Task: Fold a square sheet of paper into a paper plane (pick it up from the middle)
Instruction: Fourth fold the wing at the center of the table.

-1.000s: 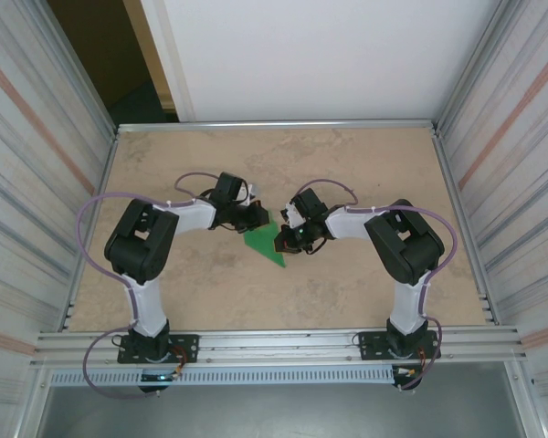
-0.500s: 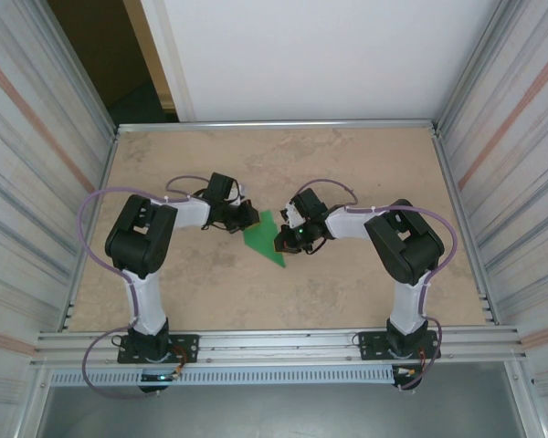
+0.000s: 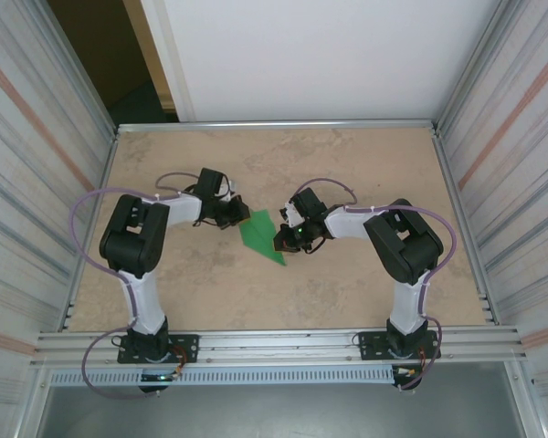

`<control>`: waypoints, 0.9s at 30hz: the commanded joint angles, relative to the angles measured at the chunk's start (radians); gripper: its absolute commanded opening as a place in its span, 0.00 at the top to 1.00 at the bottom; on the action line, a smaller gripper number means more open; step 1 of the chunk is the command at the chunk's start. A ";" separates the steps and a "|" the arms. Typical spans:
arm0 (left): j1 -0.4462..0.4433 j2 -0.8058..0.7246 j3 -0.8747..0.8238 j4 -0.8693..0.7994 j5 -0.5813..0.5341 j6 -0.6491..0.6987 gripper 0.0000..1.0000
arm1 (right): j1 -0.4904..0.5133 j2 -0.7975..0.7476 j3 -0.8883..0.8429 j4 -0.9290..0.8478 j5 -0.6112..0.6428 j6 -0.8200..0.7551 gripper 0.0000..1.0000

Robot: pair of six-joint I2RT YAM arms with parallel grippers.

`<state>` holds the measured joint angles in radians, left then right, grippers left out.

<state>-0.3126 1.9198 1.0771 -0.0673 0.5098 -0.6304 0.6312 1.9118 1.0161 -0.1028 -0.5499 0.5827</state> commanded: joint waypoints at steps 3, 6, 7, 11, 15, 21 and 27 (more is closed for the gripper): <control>-0.004 -0.095 0.020 0.007 0.020 0.008 0.90 | 0.008 0.062 -0.021 -0.126 0.087 -0.022 0.93; -0.049 -0.127 -0.039 0.073 0.050 -0.029 0.90 | 0.008 0.063 -0.019 -0.127 0.088 -0.020 0.92; -0.069 -0.133 -0.059 0.096 0.056 -0.043 0.90 | 0.008 0.065 -0.018 -0.127 0.086 -0.020 0.93; -0.140 -0.119 -0.098 0.133 0.059 -0.074 0.90 | 0.007 0.071 -0.014 -0.127 0.081 -0.020 0.92; -0.175 -0.071 -0.097 0.130 0.052 -0.084 0.91 | 0.005 0.073 -0.013 -0.125 0.073 -0.021 0.93; -0.173 -0.033 -0.105 0.099 0.020 -0.077 0.94 | 0.004 0.044 -0.007 -0.111 0.060 -0.020 0.93; -0.168 0.000 -0.127 0.082 -0.013 -0.066 0.96 | 0.002 -0.029 -0.002 -0.062 0.012 -0.023 0.92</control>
<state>-0.4900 1.8973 0.9699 0.0483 0.5278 -0.7071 0.6300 1.9106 1.0248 -0.1108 -0.5564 0.5827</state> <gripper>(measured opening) 0.067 0.078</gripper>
